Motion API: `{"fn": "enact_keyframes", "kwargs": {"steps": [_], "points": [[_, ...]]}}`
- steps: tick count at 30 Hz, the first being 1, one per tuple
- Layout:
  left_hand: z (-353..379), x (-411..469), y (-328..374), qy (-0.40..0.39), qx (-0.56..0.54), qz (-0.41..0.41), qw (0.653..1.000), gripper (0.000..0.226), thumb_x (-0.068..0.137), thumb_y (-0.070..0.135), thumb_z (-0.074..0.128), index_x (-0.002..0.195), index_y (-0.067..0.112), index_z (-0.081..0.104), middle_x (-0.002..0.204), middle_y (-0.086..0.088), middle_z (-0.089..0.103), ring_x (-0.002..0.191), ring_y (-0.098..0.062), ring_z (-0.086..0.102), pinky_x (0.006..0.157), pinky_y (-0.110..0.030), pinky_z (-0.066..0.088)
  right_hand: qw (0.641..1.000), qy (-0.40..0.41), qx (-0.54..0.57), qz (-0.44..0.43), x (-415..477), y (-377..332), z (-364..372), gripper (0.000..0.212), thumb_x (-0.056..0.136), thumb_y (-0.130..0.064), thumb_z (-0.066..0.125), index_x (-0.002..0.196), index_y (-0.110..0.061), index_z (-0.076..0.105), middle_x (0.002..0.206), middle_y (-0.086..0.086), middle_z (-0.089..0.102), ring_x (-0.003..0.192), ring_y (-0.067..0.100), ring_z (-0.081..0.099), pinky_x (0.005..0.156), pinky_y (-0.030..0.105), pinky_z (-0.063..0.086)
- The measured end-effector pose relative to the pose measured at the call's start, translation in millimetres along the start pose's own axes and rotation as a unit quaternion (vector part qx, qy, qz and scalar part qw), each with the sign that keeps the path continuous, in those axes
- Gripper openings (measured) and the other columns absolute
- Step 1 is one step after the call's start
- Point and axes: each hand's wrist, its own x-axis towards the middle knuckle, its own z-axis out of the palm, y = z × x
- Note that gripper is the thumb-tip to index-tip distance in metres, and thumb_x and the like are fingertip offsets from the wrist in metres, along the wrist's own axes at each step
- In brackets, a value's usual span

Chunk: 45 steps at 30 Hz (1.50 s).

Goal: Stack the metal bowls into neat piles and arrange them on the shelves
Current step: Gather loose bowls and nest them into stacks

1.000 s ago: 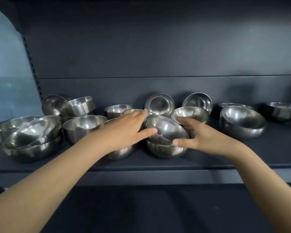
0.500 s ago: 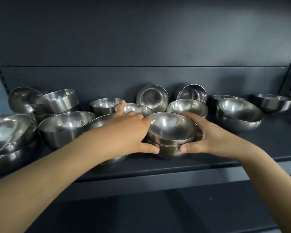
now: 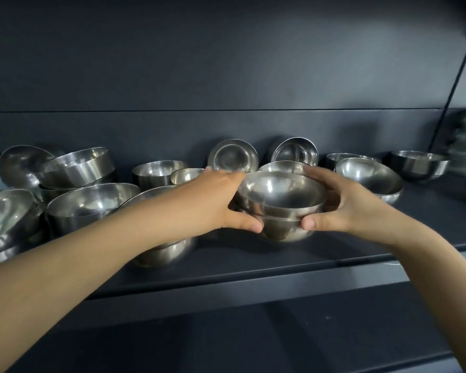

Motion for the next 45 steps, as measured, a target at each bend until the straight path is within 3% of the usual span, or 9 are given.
{"fn": "enact_keyframes", "kwargs": {"steps": [3, 9, 13, 17, 22, 27, 31, 37, 45], "points": [[-16.3, 23.4, 5.1, 0.043, -0.011, 0.024, 0.999, 0.054, 0.069, 0.052, 0.072, 0.113, 0.028, 0.053, 0.093, 0.015, 0.051, 0.086, -0.005, 0.047, 0.064, -0.018, 0.032, 0.995, 0.064, -0.063, -0.034, 8.8, -17.0, -18.4, 0.107, 0.034, -0.049, 0.093, 0.126, -0.037, 0.039, 0.103, -0.03, 0.055, 0.086, -0.026, 0.055, 0.076, -0.001, 0.043], [-32.1, 88.5, -8.7, 0.068, -0.061, 0.017, 0.996, 0.051, 0.07, 0.045, 0.075, 0.112, 0.023, 0.056, 0.114, 0.003, 0.061, 0.104, -0.016, 0.056, 0.093, -0.037, 0.045, 0.992, 0.108, -0.062, -0.03, 49.6, -29.1, -47.4, 0.062, 0.063, -0.022, 0.084, 0.112, -0.033, 0.047, 0.1, -0.02, 0.063, 0.09, -0.007, 0.061, 0.081, 0.012, 0.05], [-18.5, 117.3, -26.1, 0.029, -0.056, 0.011, 0.998, 0.05, 0.073, 0.041, 0.075, 0.112, 0.021, 0.053, 0.117, 0.001, 0.06, 0.106, -0.018, 0.056, 0.091, -0.033, 0.045, 0.994, 0.09, -0.067, -0.003, 74.5, -10.1, -46.6, 0.054, 0.071, -0.013, 0.081, 0.102, -0.036, 0.043, 0.095, -0.017, 0.06, 0.077, -0.011, 0.058, 0.071, 0.004, 0.047], [5.5, 132.3, -42.8, -0.013, -0.031, -0.004, 0.999, 0.049, 0.072, 0.043, 0.074, 0.105, 0.017, 0.049, 0.113, -0.003, 0.058, 0.099, -0.02, 0.054, 0.084, -0.033, 0.045, 0.994, 0.058, -0.09, 0.038, 81.1, 13.7, -37.7, 0.064, 0.068, -0.025, 0.084, 0.116, -0.034, 0.042, 0.102, -0.025, 0.058, 0.097, -0.006, 0.057, 0.078, 0.005, 0.043], [13.5, 135.2, -48.8, -0.043, -0.038, 0.006, 0.998, 0.039, 0.073, 0.042, 0.074, 0.09, 0.024, 0.044, 0.1, 0.002, 0.057, 0.093, -0.015, 0.055, 0.077, -0.027, 0.042, 0.99, 0.037, -0.101, 0.089, 82.2, 29.4, -34.1, 0.097, 0.056, -0.05, 0.085, 0.137, -0.024, 0.039, 0.124, -0.014, 0.059, 0.116, 0.006, 0.055, 0.104, 0.03, 0.042], [12.6, 131.2, -52.5, -0.072, -0.086, -0.012, 0.994, 0.048, 0.074, 0.041, 0.074, 0.109, 0.019, 0.049, 0.112, 0.001, 0.064, 0.104, -0.016, 0.061, 0.096, -0.038, 0.047, 0.99, 0.023, -0.1, 0.101, 81.1, 21.0, -33.4, 0.076, 0.067, -0.039, 0.082, 0.129, -0.026, 0.041, 0.119, -0.016, 0.058, 0.113, 0.006, 0.054, 0.094, 0.021, 0.041], [6.7, 124.4, -43.3, -0.092, -0.03, -0.038, 0.995, 0.049, 0.081, 0.045, 0.065, 0.113, 0.015, 0.042, 0.104, 0.003, 0.06, 0.096, -0.017, 0.058, 0.081, -0.031, 0.047, 0.99, 0.004, -0.096, 0.099, 72.8, 10.5, -34.4, 0.072, 0.076, -0.035, 0.076, 0.134, -0.035, 0.033, 0.11, -0.026, 0.053, 0.105, -0.003, 0.052, 0.078, 0.006, 0.037], [-14.8, 93.0, -23.5, -0.063, 0.108, -0.031, 0.992, 0.055, 0.087, 0.052, 0.05, 0.133, 0.022, 0.044, 0.133, 0.0, 0.046, 0.123, -0.019, 0.042, 0.104, -0.044, 0.036, 0.979, 0.038, -0.192, 0.063, 58.0, -9.3, -40.1, 0.067, 0.085, -0.039, 0.065, 0.143, -0.019, 0.038, 0.129, -0.01, 0.049, 0.122, 0.01, 0.045, 0.096, 0.021, 0.033], [-29.7, 14.6, 18.6, 0.061, 0.102, -0.06, 0.991, 0.038, 0.093, 0.043, 0.046, 0.126, 0.024, 0.05, 0.119, 0.003, 0.054, 0.112, -0.016, 0.052, 0.094, -0.035, 0.043, 0.944, 0.054, -0.322, -0.053, 38.1, -33.8, -27.2, 0.052, 0.089, -0.039, 0.06, 0.135, -0.018, 0.049, 0.136, -0.001, 0.052, 0.122, 0.018, 0.048, 0.086, 0.019, 0.031]]}}
